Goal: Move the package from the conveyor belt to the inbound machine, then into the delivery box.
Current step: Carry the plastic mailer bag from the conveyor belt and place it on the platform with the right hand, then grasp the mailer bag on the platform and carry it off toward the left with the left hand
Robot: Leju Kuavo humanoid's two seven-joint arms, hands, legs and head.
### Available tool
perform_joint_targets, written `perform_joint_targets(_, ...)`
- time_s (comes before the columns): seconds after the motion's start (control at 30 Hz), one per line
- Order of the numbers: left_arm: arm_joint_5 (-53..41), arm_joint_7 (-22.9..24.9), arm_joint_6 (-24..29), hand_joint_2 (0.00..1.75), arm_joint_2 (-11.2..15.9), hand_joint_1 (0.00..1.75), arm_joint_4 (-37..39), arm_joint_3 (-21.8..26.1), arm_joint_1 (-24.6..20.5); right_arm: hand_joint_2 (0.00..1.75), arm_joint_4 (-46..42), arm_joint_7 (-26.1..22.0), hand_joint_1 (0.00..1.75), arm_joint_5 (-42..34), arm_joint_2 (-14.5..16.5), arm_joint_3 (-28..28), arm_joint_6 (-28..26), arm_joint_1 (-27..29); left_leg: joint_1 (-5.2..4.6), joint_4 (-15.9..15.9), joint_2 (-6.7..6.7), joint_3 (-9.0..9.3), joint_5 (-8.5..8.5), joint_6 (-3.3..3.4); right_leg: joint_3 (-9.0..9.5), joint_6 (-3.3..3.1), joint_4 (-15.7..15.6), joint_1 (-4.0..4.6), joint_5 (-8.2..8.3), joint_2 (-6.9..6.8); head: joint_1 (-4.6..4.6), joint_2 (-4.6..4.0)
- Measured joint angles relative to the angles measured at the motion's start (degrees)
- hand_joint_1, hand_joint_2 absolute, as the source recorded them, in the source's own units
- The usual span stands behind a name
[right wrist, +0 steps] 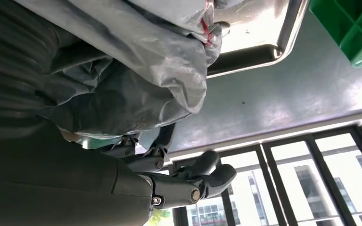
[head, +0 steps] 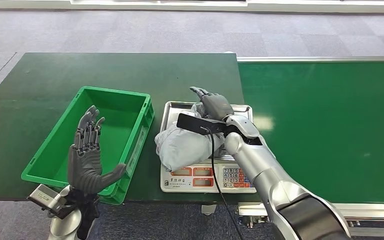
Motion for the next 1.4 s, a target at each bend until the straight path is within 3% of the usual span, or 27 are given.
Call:
perform_joint_targets(0.33, -16.03, 11.03, 9.23, 1.75, 0.05, 0.00, 4.56, -1.35, -3.09, 1.75, -1.41, -6.56, 0.00, -4.38, -1.96, -1.66, -5.06, 1.83, 0.00, 0.02, 0.00, 0.00, 0.03, 0.00, -0.04, 0.00, -0.02, -0.02, 0.06, -0.02, 0.00, 0.00)
perform_joint_targets(0.6, -20.06, 12.89, 11.39, 1.75, 0.09, 0.00, 8.34, -2.76, -6.10, 1.75, -7.20, -8.42, 0.00, -5.20, -3.87, -4.05, -6.41, 4.48, -0.01, 0.02, 0.09, -0.01, 0.02, 0.00, -0.11, 0.00, -0.02, -0.02, 0.10, 0.10, -0.01, 0.00)
perform_joint_targets(0.73, -27.04, 15.61, 16.27, 1.75, 0.10, 0.00, 10.16, -3.64, -8.63, 1.75, -12.16, -13.89, 0.00, -10.33, -4.72, -6.85, -11.22, 6.91, -0.01, 0.02, 0.05, -0.04, 0.03, 0.00, -0.14, 0.00, -0.02, -0.02, 0.10, 0.06, -0.01, 0.00)
perform_joint_targets(0.9, -33.29, 20.78, 17.09, 1.75, -0.12, 0.00, 14.51, -6.13, -15.09, 1.75, -24.50, -19.98, 0.00, -20.35, -6.15, -11.93, -16.79, 12.60, 0.00, 0.06, 0.00, -0.06, 0.04, 0.01, -0.17, 0.01, -0.03, -0.07, 0.11, 0.02, -0.01, 0.00)
perform_joint_targets(1.13, -41.05, 28.23, 15.42, 1.75, -2.17, 0.00, 27.98, -11.58, -27.62, 1.75, -44.54, -19.38, 0.00, -27.84, -7.01, -16.92, -18.67, 24.84, -0.01, 0.08, 0.01, -0.14, 0.01, 0.07, -0.23, 0.02, -0.03, -0.11, 0.12, -0.03, 0.00, 0.00)
perform_joint_targets(1.3, -43.83, 31.13, 12.61, 1.75, -5.07, 0.00, 38.57, -14.53, -34.67, 1.75, -52.50, -21.93, 0.00, -31.51, -7.04, -18.38, -19.11, 32.95, -0.01, 0.07, -0.05, -0.20, -0.01, 0.09, -0.25, 0.03, -0.04, -0.11, 0.11, -0.06, 0.00, -0.01)
perform_joint_targets(1.4, -42.24, 30.67, 7.77, 1.75, -7.58, 0.00, 44.37, -15.48, -37.81, 1.75, -56.18, -22.64, 0.00, -32.90, -6.98, -19.21, -19.45, 35.68, -0.01, 0.07, 0.00, -0.21, -0.02, 0.10, -0.25, 0.03, -0.04, -0.13, 0.11, -0.05, 0.00, -0.01)
